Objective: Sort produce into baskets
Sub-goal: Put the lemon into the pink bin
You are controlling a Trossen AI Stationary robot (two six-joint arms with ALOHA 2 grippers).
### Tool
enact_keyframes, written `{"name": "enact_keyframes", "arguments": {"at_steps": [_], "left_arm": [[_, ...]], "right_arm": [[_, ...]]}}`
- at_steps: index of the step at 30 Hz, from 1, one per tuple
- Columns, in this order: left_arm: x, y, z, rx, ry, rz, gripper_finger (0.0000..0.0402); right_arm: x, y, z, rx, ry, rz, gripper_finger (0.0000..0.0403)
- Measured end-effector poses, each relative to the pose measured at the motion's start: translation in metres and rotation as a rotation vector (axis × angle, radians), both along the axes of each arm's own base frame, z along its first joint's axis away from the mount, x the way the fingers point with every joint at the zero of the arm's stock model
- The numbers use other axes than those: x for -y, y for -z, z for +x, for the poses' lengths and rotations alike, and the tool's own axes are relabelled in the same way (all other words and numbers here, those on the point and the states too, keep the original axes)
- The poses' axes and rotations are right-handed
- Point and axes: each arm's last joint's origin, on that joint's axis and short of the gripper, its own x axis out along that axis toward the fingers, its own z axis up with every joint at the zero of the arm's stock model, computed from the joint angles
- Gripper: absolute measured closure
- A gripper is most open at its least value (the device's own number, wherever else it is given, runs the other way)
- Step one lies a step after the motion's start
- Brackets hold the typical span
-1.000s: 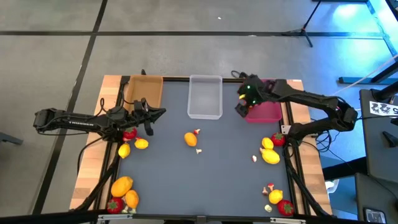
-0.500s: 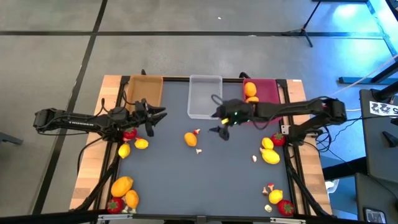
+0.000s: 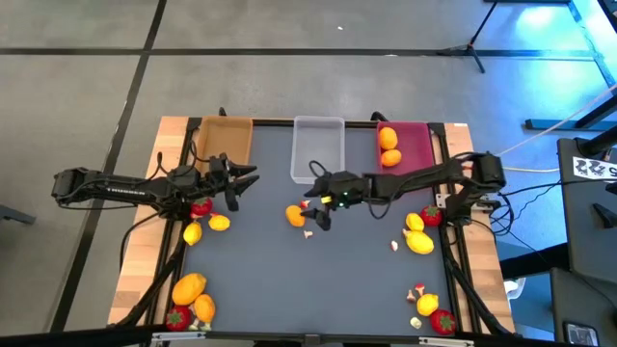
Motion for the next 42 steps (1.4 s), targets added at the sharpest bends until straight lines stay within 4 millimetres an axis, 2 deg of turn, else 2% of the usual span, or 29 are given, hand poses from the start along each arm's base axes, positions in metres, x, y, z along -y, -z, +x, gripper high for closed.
{"name": "enact_keyframes", "arguments": {"at_steps": [5, 16, 23, 26, 29, 36, 42], "left_arm": [[0.000, 0.000, 0.000, -0.001, 0.000, 0.000, 0.0235], [0.000, -0.001, 0.000, 0.015, 0.000, 0.000, 0.0235], [0.000, -0.001, 0.000, 0.026, 0.001, -0.025, 0.0235], [0.000, -0.001, 0.000, 0.028, 0.000, -0.033, 0.0235], [0.000, -0.001, 0.000, 0.028, 0.000, -0.033, 0.0235], [0.000, -0.001, 0.000, 0.028, 0.000, -0.032, 0.0235], [0.000, -0.001, 0.000, 0.027, 0.000, -0.031, 0.0235]], "right_arm": [[0.000, 0.011, 0.022, -0.031, 0.010, 0.017, 0.0068], [0.001, 0.030, 0.060, -0.288, 0.049, -0.015, 0.0068], [-0.002, 0.051, 0.061, -0.404, 0.057, 0.005, 0.0068], [-0.001, 0.052, 0.062, -0.404, 0.055, 0.005, 0.0070], [-0.001, 0.052, 0.062, -0.401, 0.047, -0.020, 0.0092], [-0.001, 0.052, 0.062, -0.398, 0.019, -0.063, 0.0199], [0.000, 0.044, 0.059, -0.401, -0.009, -0.111, 0.0200]]}}
